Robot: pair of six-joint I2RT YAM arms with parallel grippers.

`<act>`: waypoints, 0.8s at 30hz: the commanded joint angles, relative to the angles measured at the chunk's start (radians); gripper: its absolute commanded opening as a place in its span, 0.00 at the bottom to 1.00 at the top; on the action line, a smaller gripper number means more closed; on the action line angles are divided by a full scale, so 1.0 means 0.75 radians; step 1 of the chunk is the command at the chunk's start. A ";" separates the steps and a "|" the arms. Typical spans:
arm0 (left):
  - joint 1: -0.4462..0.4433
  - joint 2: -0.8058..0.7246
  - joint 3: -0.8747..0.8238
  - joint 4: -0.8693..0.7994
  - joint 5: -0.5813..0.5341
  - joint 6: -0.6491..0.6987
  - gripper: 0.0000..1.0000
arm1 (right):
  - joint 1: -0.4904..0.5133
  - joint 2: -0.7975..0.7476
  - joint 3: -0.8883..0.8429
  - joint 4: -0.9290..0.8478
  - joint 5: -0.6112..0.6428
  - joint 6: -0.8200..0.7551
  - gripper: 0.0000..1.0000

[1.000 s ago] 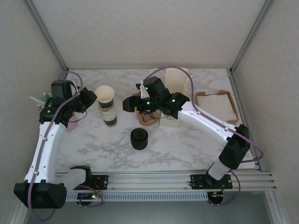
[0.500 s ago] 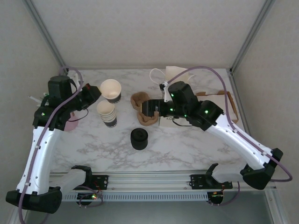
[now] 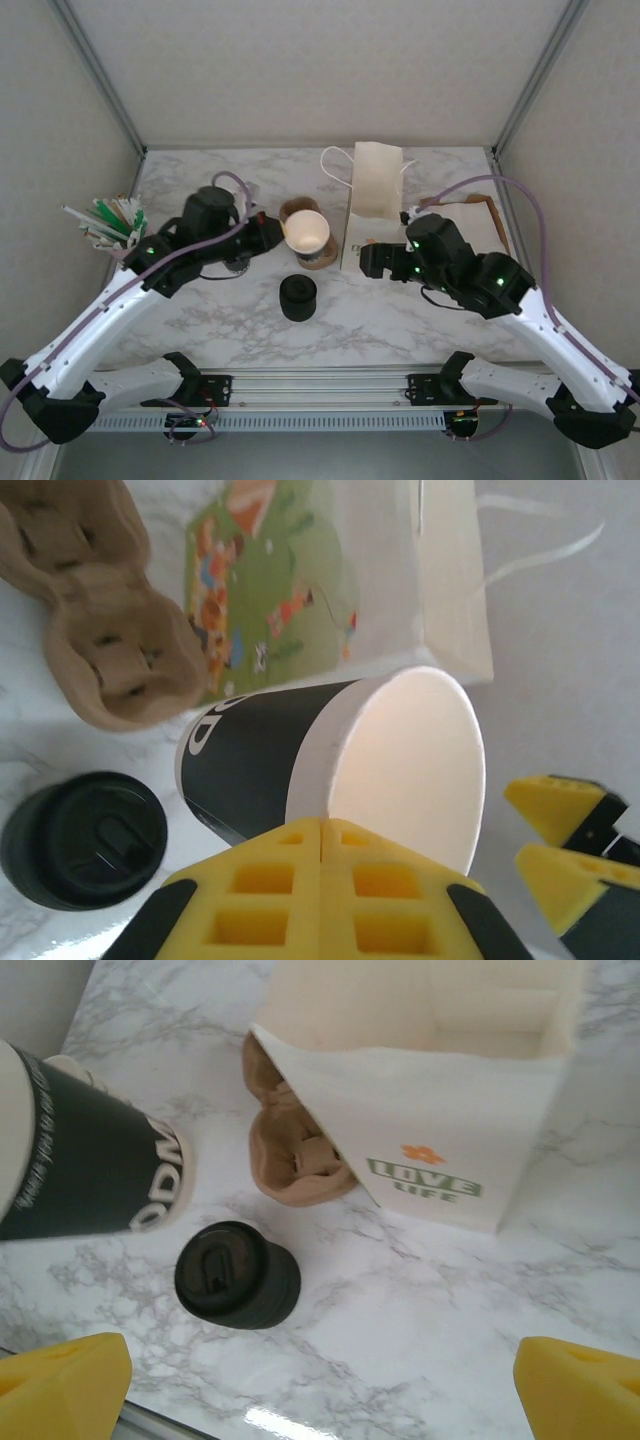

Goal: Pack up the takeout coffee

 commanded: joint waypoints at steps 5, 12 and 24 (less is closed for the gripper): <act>-0.275 0.119 -0.122 0.214 -0.148 -0.159 0.00 | -0.037 -0.129 -0.120 -0.131 0.085 0.085 0.99; -0.364 0.293 -0.198 0.328 -0.190 -0.187 0.00 | -0.055 -0.168 -0.200 -0.148 0.083 0.129 0.99; -0.373 0.478 -0.289 0.554 -0.146 -0.179 0.00 | -0.076 -0.156 -0.287 -0.128 0.076 0.167 0.99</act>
